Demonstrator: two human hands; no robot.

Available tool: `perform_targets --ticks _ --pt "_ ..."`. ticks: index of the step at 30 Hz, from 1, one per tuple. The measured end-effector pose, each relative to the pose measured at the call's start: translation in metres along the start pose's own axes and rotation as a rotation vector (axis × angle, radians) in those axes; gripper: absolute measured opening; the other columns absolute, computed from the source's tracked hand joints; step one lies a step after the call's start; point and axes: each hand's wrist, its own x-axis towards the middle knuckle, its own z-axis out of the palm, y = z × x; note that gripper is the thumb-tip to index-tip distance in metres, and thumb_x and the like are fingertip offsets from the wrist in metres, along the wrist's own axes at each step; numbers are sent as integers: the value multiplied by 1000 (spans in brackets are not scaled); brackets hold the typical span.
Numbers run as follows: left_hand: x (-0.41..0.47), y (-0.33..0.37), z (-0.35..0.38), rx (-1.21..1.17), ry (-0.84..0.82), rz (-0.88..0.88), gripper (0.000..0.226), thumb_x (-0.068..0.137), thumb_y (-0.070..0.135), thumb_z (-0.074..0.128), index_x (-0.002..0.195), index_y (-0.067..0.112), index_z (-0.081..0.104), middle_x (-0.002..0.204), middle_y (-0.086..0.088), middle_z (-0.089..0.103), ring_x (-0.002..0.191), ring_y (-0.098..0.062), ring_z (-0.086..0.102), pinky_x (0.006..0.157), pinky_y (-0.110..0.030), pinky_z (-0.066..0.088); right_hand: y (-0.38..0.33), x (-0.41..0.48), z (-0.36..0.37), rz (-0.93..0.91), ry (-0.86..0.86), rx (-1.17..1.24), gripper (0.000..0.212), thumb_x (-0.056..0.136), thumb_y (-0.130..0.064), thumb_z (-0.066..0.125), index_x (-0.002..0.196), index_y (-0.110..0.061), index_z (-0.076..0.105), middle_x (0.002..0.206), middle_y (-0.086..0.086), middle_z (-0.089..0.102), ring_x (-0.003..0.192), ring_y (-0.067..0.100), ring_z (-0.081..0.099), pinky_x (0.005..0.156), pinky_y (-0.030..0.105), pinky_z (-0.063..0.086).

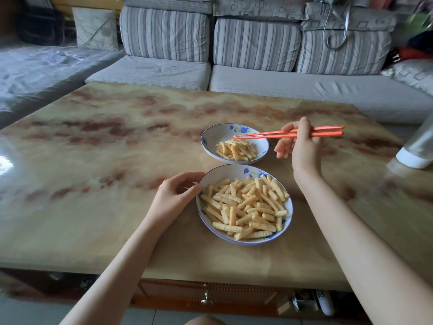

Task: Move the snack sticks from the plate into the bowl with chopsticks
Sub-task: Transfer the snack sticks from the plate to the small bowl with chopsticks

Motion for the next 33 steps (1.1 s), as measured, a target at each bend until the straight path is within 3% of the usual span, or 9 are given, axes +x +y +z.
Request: perform_targets --ticks 6,15,27,33 --pt "0 1 1 -15 -4 3 29 75 24 61 101 30 73 97 13 74 94 -12 69 87 -24 54 -14 -15 -21 -1 -77 -20 44 103 -24 29 69 -9 52 38 6 52 30 19 42 38 20 28" --pt "-1 3 0 10 -4 4 31 76 26 60 103 29 73 98 13 74 95 -9 68 90 -27 53 -38 -35 -51 54 -296 -83 45 104 -26 30 70 -7 53 38 10 49 29 21 37 36 18 28" --pt "-1 3 0 36 -9 0 32 76 27 60 105 28 73 100 14 73 96 -8 68 92 -32 53 -50 -47 -62 117 -352 -149 45 103 -28 31 71 -6 54 39 12 50 29 22 39 36 18 28" --pt "-1 3 -1 28 -11 -2 31 76 26 61 105 28 73 100 14 74 97 -10 68 93 -34 53 -37 -49 -57 186 -293 -116 46 102 -30 32 69 -9 55 41 11 51 31 21 39 37 18 31"
